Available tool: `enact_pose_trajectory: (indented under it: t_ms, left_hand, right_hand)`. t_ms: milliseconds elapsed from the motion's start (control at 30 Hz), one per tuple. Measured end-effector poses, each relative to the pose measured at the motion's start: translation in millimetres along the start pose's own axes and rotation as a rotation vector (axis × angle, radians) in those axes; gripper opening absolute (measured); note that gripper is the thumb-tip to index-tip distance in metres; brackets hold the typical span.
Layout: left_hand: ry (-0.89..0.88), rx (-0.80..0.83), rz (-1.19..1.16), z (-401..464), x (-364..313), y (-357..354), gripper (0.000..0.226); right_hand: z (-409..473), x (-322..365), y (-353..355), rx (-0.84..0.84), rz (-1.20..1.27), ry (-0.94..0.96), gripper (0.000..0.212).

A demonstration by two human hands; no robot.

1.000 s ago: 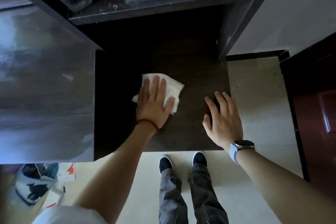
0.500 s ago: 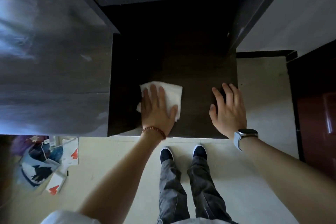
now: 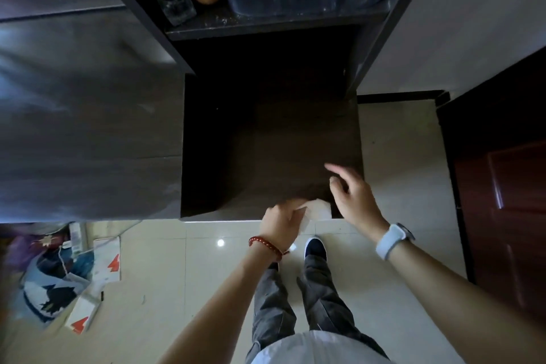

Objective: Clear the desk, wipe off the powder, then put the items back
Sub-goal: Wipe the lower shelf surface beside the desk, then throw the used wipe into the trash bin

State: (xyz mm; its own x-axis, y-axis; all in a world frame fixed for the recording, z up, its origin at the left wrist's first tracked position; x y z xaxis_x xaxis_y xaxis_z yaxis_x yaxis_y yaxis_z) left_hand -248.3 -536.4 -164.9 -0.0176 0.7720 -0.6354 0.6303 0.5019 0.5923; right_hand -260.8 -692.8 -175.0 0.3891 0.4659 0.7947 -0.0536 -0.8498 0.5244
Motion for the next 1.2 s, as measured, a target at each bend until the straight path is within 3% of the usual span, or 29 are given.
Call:
enact_pose_trajectory:
  t_ms: [100, 200, 300, 500, 567, 633, 700, 767, 867, 1000, 1100, 1200]
  left_hand:
    - [0.017, -0.027, -0.244, -15, -13, 13, 0.009]
    - [-0.042, -0.011, -0.327, -33, -27, 22, 0.029]
    - [-0.108, -0.025, -0.302, -50, -47, 36, 0.020]
    - [-0.166, 0.112, -0.144, -104, -83, 36, 0.018]
    - [-0.077, 0.218, -0.329, -128, -93, 19, 0.018]
    - [0.109, 0.433, -0.610, -154, -107, -4, 0.014]
    - [0.240, 0.674, -0.760, -183, -123, -30, 0.010]
    - [0.213, 0.895, -0.619, -210, -140, -57, 0.030]
    - [0.112, 1.170, -0.341, -254, -163, -101, 0.061]
    - [0.030, 1.476, -0.069, -324, -185, -170, 0.078]
    - [0.029, 1.597, 0.080, -373, -189, -229, 0.087]
    - [0.142, 1.560, 0.094, -413, -194, -296, 0.077]
  right_hand:
    - [-32, 29, 15, 0.142, 0.303, -0.082, 0.021]
    - [-65, 50, 28, 0.238, 0.338, -0.116, 0.021]
    - [-97, 65, 41, 0.107, 0.293, -0.124, 0.003]
    - [-198, 87, 56, -0.506, 0.135, -0.124, 0.016]
    - [-241, 84, 53, -0.633, 0.134, -0.167, 0.030]
    - [-282, 79, 50, -0.677, 0.179, -0.212, 0.044]
    - [-323, 72, 47, -0.696, 0.263, -0.255, 0.037]
    - [-362, 60, 44, -0.746, 0.388, -0.331, 0.027]
    - [-419, 36, 43, -0.981, 0.505, -0.471, 0.037]
    - [-499, -2, 44, -1.315, 0.595, -0.583, 0.034]
    - [-566, -41, 45, -1.480, 0.658, -0.644, 0.021]
    - [-634, -89, 48, -1.562, 0.723, -0.734, 0.017]
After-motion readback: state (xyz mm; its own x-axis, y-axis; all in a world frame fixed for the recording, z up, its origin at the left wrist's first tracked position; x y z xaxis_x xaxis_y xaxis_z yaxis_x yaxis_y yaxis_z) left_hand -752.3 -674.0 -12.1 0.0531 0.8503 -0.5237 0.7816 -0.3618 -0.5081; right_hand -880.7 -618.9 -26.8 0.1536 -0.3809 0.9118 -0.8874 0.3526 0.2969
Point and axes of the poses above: each hand's wrist, its own z-axis towards the middle knuckle, its own y-axis out of the back of the hand, x = y × z, the point moved 2 cm from there along z, towards the middle knuckle, and after that the axes turned 1 degree about -z, right-handed, at the moved point
